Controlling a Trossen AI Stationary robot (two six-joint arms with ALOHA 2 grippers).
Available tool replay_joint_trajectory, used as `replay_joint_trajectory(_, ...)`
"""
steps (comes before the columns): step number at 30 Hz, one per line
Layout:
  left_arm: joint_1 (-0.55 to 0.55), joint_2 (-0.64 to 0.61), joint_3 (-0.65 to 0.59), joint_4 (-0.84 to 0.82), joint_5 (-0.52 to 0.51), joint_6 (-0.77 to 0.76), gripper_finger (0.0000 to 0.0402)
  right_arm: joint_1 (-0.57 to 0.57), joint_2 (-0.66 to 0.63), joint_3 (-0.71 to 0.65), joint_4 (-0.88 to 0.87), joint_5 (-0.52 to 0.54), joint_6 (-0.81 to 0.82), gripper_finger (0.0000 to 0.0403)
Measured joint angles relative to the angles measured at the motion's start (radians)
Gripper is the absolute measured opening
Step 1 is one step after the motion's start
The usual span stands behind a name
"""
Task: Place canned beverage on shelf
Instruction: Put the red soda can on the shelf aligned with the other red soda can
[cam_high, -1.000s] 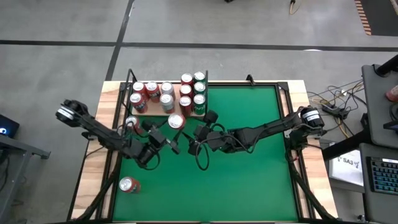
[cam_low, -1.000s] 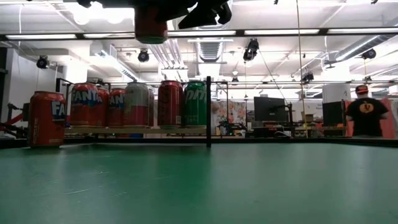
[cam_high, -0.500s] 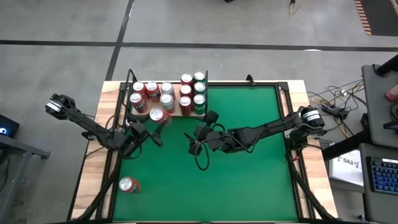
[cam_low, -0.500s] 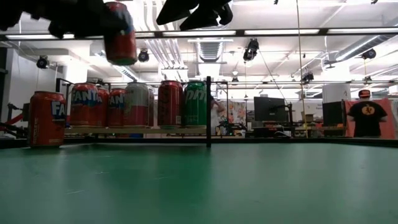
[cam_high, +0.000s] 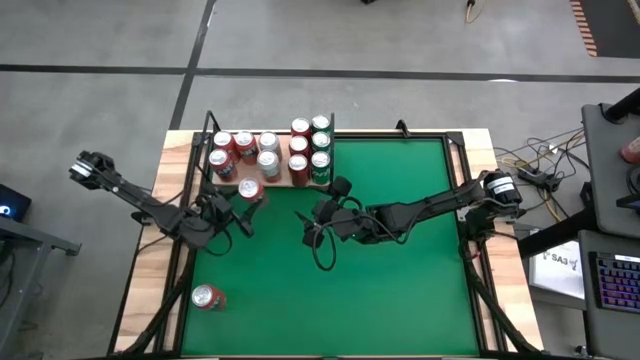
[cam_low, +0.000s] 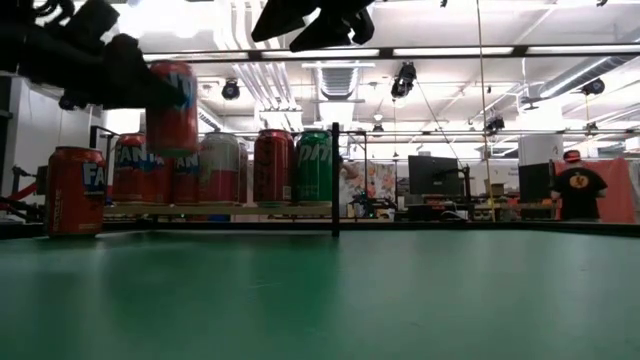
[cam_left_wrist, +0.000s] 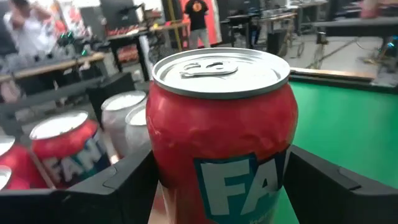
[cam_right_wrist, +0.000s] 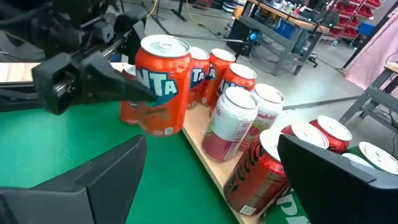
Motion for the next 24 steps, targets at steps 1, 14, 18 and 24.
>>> replay_joint_trajectory(1, 0.0, -0.009, 0.0, -0.041, -0.004, -0.043, 0.0272, 0.0, 0.0, 0.0, 0.0, 0.0, 0.0, 0.0352)
replay_joint_trajectory(14, 0.034, -0.072, 0.0, -0.315, 0.002, -0.33, 0.0272, -0.009, 0.0, 0.0, 0.008, 0.0, 0.022, 0.0352)
replay_joint_trajectory(18, 0.063, -0.071, 0.0, -0.366, 0.002, -0.333, 0.0272, -0.011, 0.0, 0.0, 0.008, 0.0, 0.026, 0.0352)
replay_joint_trajectory(24, 0.129, -0.064, 0.0, -0.387, 0.002, -0.321, 0.0275, -0.011, 0.0, 0.0, 0.008, 0.0, 0.026, 0.0352)
